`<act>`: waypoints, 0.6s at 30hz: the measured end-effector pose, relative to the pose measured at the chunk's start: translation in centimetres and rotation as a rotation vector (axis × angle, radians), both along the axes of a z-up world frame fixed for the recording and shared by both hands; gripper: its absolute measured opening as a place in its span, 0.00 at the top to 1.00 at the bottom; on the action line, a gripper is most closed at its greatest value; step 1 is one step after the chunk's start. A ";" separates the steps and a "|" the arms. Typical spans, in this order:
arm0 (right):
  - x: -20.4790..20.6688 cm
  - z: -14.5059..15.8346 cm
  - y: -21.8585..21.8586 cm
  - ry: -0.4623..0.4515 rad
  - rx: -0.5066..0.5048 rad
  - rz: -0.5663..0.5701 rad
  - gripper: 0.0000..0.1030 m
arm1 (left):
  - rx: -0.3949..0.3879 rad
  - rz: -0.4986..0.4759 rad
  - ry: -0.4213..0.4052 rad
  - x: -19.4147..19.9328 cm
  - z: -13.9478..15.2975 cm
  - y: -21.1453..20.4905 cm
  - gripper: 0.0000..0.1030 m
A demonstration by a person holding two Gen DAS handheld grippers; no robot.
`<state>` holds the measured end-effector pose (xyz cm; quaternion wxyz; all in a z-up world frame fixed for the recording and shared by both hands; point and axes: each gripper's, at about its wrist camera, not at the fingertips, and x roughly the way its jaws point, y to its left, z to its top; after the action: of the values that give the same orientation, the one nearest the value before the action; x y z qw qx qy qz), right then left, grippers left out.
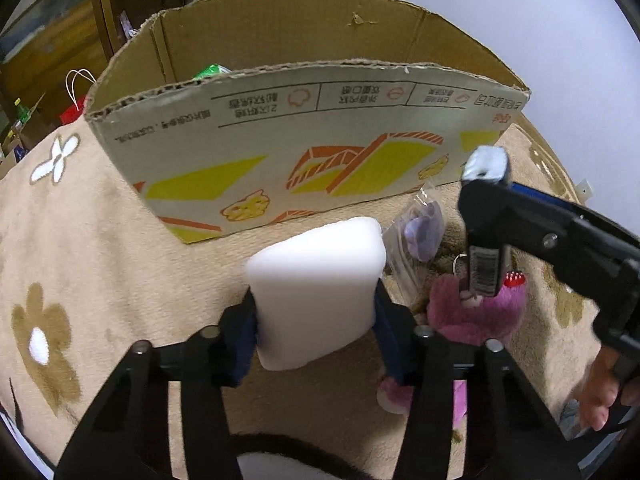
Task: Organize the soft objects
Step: 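Grasp the white roll cushion with the left gripper while the right grasps the black tissue pack, then carry the white cushion and black tissue pack over the box and release both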
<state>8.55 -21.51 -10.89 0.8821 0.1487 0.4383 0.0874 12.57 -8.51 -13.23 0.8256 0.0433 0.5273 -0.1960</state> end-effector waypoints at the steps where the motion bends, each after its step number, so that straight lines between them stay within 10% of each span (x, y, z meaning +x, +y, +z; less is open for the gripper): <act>1: -0.2 0.1 0.0 -0.008 -0.002 -0.002 0.44 | 0.003 0.000 -0.007 -0.3 0.3 0.4 0.57; 18: -3.8 6.5 -1.2 -0.221 -0.061 -0.068 0.44 | 0.035 0.138 -0.412 -5.0 9.6 4.1 0.58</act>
<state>4.79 -22.74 -4.44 0.9317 0.1262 0.3354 0.0600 7.53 -4.38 -3.68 0.9265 0.0606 0.3524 -0.1170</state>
